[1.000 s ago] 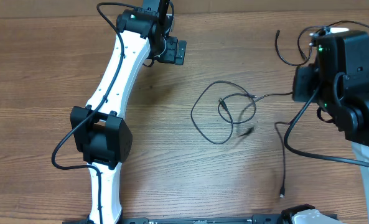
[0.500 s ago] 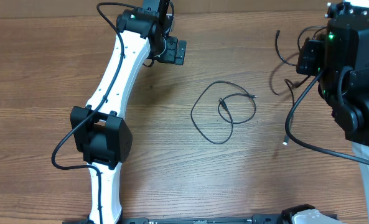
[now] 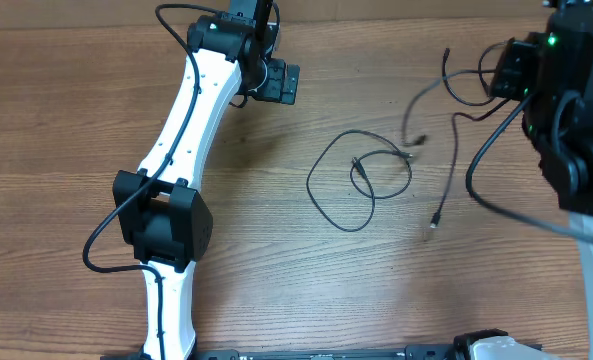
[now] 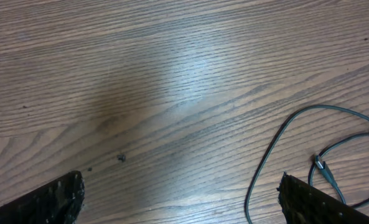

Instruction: Untangle cables

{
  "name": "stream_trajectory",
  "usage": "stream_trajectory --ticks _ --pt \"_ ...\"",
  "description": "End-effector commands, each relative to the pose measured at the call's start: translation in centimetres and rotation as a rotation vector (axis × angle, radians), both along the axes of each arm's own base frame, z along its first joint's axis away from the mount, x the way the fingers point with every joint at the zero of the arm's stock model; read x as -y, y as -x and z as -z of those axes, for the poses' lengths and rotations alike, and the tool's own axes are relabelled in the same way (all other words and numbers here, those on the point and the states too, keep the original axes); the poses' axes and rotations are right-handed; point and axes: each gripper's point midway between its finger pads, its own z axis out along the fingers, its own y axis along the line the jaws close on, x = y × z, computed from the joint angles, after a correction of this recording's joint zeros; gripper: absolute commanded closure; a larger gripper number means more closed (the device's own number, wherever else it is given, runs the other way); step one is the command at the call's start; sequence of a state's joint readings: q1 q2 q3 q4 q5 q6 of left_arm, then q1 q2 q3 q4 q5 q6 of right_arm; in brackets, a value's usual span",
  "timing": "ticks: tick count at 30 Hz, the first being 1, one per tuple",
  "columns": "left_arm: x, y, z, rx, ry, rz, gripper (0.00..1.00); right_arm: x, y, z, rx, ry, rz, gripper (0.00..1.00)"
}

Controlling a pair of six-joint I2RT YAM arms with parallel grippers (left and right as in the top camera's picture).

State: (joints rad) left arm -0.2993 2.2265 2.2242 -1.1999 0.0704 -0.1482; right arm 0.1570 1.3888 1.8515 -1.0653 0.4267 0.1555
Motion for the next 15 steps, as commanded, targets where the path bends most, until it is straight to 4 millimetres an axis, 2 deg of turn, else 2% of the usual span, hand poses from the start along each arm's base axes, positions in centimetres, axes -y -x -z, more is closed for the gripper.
stream_trajectory --ticks 1,7,15 --pt "0.2 0.0 0.1 -0.002 0.002 -0.001 0.0 1.3 -0.9 -0.2 0.006 0.007 0.037 0.96" --pt "0.2 0.0 0.1 -0.002 0.002 -0.001 0.0 1.5 -2.3 0.9 -0.015 -0.012 0.029 0.96" --pt "0.2 0.0 0.1 -0.001 0.002 -0.001 0.0 -0.6 -4.5 1.4 0.0 -0.074 -0.072 0.96"
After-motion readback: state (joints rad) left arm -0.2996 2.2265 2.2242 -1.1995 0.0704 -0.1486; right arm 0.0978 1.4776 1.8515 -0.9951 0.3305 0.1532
